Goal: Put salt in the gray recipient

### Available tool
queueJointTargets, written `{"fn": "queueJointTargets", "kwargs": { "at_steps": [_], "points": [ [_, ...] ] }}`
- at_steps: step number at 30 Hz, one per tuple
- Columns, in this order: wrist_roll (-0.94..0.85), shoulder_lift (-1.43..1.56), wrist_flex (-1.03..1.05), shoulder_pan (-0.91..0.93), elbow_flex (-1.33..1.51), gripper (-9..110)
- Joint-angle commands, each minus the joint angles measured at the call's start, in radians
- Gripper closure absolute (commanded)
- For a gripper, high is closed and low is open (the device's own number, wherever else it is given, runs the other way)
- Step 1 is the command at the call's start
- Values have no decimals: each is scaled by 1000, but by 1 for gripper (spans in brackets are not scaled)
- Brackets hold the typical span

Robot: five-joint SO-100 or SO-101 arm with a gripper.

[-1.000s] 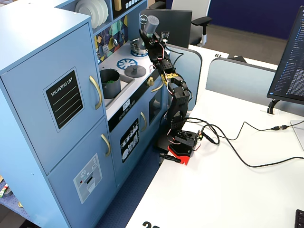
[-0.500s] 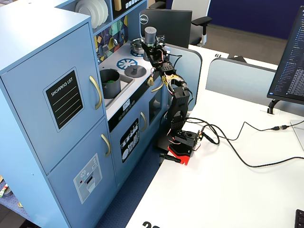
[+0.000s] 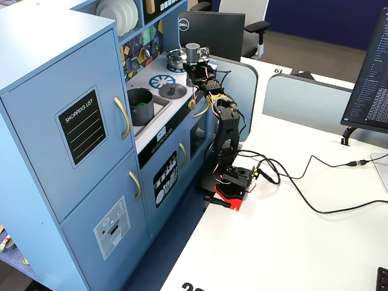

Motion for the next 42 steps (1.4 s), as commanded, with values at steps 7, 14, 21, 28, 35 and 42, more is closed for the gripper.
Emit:
{"fn": "queueJointTargets", "kwargs": {
  "at_steps": [7,14,21,28,35,42],
  "points": [
    [-21,-74,-38,11,-189,101],
    [-60,-75,-38,21,-163,101],
    [-129,-55,-14,20,-127,101],
    [-117,-55,-31,3,-124,101],
    [-120,-35,-29,6,-97,78],
    [-80,-12,-5,31,-89,49]
  ]
}}
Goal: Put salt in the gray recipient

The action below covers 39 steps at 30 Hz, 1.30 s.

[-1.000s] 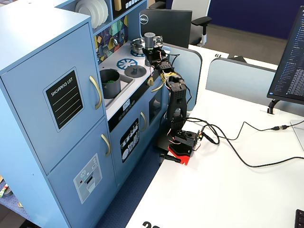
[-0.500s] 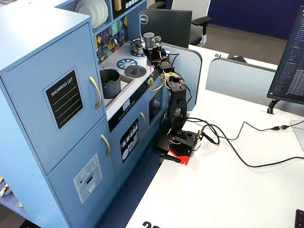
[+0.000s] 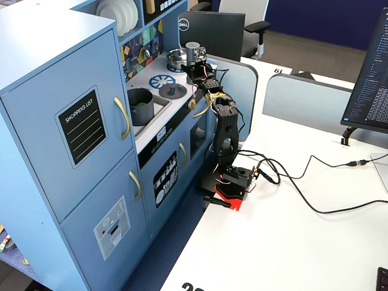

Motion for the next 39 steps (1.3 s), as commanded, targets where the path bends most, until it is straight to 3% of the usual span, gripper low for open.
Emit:
{"fn": "queueJointTargets", "kwargs": {
  "at_steps": [1,5,8,11,13,17,23,26,33,39],
  "points": [
    [28,83,11,21,-11,46],
    [12,163,87,32,14,44],
    [-35,336,155,54,129,51],
    [-95,595,311,75,279,68],
    [-127,776,546,57,339,81],
    [-101,1063,1051,-160,382,101],
    [-26,1355,1388,-704,606,101],
    [9,1465,1434,-795,790,101],
    [43,1582,1295,-759,1221,101],
    [-12,1582,1267,-782,1431,101]
  ]
}}
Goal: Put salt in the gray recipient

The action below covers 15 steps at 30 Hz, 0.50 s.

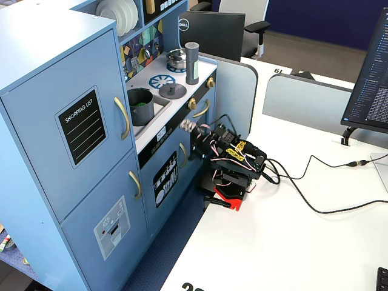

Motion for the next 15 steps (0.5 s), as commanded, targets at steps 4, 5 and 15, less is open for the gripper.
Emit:
{"fn": "queueJointTargets", "kwargs": {
  "at_steps": [4,5,15],
  "points": [
    [0,9,-15,-38,126,101],
    [21,11,-8,-40,126,101],
    [-6,12,11,-38,126,99]
  ]
}}
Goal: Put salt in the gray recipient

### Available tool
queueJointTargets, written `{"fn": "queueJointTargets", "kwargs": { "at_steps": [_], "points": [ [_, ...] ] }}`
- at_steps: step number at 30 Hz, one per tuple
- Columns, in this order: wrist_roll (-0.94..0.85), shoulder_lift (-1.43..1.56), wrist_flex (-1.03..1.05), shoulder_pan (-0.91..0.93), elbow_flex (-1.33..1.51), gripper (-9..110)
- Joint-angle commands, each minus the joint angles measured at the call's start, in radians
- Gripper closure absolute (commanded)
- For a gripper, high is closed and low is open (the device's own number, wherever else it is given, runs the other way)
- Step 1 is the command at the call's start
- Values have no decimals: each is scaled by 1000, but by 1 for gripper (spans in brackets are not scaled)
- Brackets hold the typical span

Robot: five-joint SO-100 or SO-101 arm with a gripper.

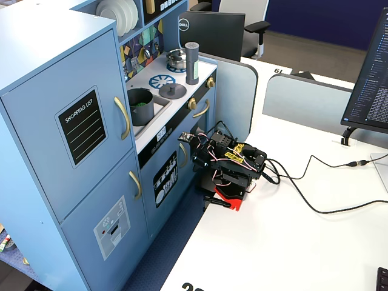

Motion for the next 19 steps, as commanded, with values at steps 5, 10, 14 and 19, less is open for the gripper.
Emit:
{"fn": "queueJointTargets", "kwargs": {
  "at_steps": [5,10,14,19],
  "points": [
    [-5,6,5,-26,0,98],
    [-5,6,5,-38,0,97],
    [-5,6,5,-40,0,96],
    [-5,6,5,-48,0,95]
  ]
}}
